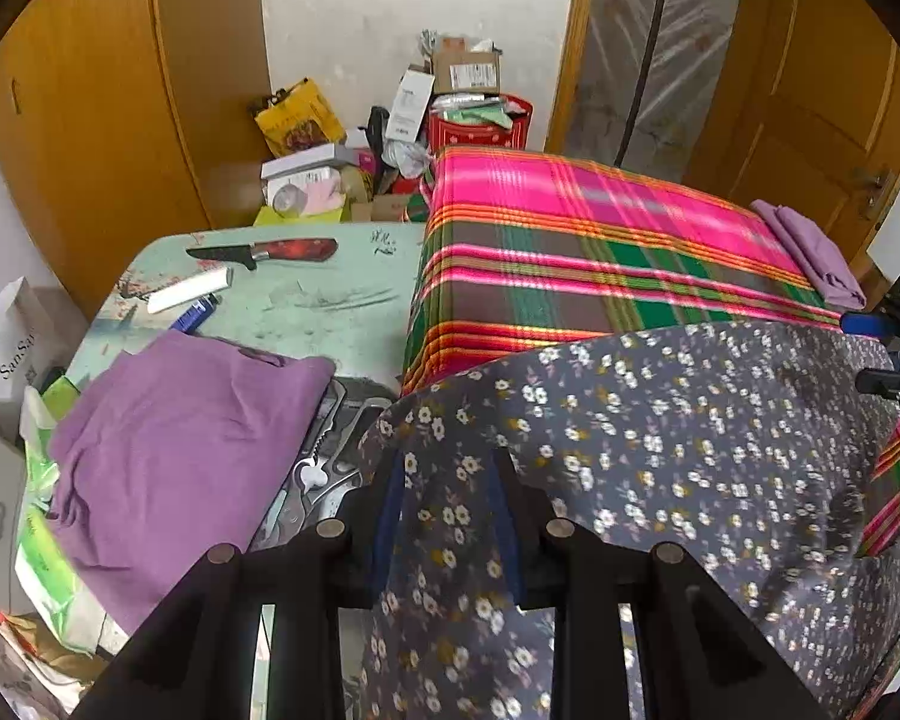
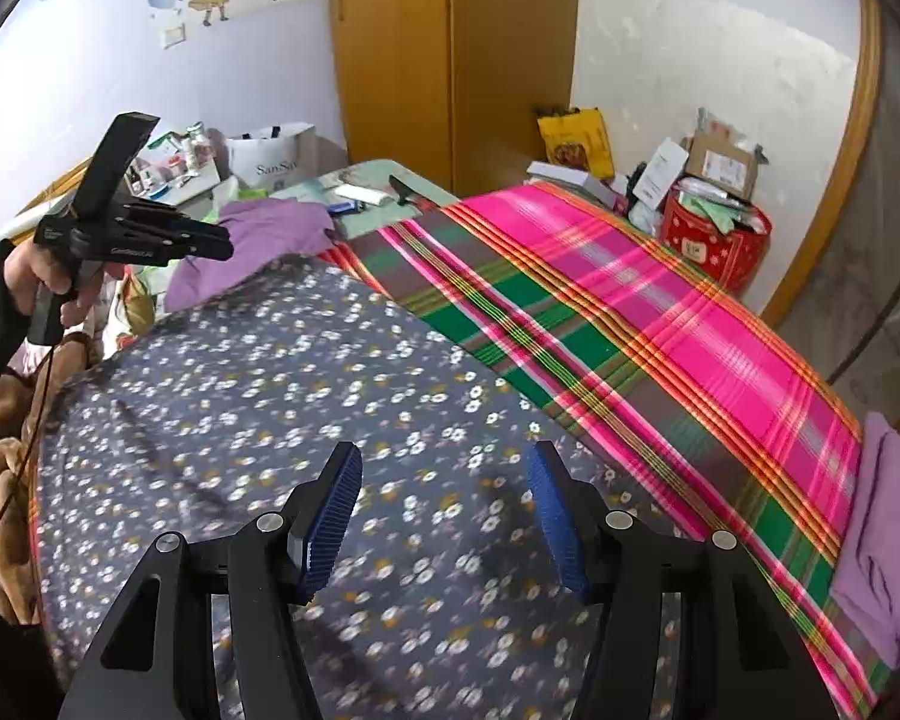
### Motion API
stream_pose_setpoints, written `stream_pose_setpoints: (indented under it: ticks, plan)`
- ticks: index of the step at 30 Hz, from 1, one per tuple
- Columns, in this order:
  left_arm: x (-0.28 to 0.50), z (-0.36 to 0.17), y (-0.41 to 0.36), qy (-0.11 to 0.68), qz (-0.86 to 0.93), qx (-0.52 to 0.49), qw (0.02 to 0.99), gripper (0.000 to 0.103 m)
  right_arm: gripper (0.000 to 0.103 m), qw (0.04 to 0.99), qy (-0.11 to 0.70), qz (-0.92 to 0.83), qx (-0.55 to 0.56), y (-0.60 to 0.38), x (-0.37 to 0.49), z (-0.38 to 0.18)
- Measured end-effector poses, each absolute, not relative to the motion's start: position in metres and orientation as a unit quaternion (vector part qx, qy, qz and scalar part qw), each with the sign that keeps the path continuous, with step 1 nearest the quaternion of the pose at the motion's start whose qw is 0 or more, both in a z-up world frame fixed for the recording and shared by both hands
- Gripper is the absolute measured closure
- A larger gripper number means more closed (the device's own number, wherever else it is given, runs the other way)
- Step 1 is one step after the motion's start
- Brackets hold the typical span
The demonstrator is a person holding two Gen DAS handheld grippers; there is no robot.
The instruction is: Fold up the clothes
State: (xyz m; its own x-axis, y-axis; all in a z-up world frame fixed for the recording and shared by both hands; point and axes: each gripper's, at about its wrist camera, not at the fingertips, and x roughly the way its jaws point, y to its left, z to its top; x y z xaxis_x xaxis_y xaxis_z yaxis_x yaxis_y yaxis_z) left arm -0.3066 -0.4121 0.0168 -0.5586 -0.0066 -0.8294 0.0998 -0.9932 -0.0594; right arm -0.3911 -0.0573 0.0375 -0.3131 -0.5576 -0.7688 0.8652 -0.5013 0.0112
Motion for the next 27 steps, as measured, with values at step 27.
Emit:
stream_pose_setpoints:
  ticks: [27]
  plan:
    - [-0.368,-0.02,-0.393,-0.048,-0.884,0.462,-0.056,0.074,0.044,0.486,0.225,-0.731,0.423,-0.093,-0.475,-0.029]
